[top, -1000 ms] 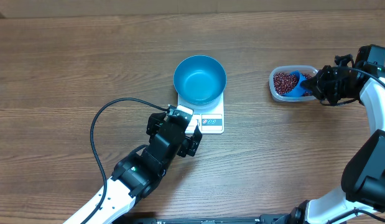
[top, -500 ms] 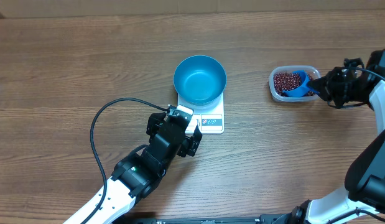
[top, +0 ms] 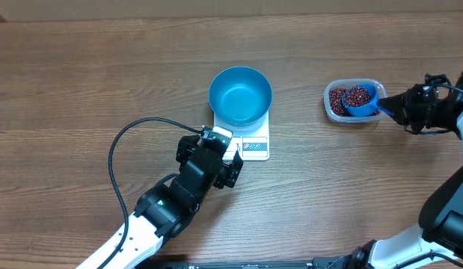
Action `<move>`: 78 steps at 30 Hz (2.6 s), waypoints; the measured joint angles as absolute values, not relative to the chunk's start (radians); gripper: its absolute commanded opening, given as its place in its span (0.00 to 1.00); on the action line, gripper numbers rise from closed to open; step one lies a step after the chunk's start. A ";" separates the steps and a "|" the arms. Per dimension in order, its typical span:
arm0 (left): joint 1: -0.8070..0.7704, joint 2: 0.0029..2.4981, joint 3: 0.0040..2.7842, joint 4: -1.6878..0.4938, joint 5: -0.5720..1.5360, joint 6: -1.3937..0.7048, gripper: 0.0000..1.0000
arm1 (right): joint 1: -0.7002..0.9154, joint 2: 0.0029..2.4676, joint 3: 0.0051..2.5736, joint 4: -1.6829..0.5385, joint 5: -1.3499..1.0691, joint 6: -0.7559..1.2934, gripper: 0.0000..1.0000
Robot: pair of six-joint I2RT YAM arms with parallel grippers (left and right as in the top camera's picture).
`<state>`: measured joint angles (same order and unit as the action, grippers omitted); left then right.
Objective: Scoop item into bowl and weigh 150g on scale
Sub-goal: 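Lift the bean-filled scoop out of the tub with the right gripper, then lift the bean-filled blue scoop out of the tub with the right gripper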
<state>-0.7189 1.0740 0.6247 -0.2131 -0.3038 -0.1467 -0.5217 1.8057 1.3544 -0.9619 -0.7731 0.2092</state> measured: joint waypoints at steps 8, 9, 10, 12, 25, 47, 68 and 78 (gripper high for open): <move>-0.719 1.074 0.625 -0.213 -0.304 -0.147 1.00 | -0.547 1.806 1.354 -0.979 -0.815 0.176 0.04; -0.719 1.074 0.625 -0.213 -0.304 -0.147 1.00 | -0.549 1.806 1.354 -0.981 -0.822 0.173 0.04; -0.719 1.074 0.625 -0.213 -0.304 -0.147 0.99 | -0.550 1.806 1.354 -0.981 -0.827 0.170 0.04; -0.719 1.074 0.625 -0.213 -0.304 -0.147 0.99 | -0.550 1.806 1.354 -0.983 -0.834 0.163 0.04; -0.719 1.074 0.625 -0.213 -0.304 -0.147 0.99 | -0.550 1.806 1.354 -0.995 -0.904 0.106 0.04; -0.719 1.074 0.625 -0.213 -0.304 -0.147 1.00 | -0.550 1.806 1.353 -0.975 -0.964 0.092 0.04; -0.719 1.074 0.625 -0.213 -0.304 -0.147 1.00 | -0.550 1.806 1.350 -0.893 -1.180 0.091 0.04; -0.719 1.074 0.625 -0.213 -0.304 -0.147 0.99 | -0.545 1.806 1.350 -0.884 -1.309 0.090 0.04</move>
<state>-0.7189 1.0740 0.6247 -0.2131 -0.3038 -0.1467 -0.5449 1.8057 1.3499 -0.8841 -1.3087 0.0902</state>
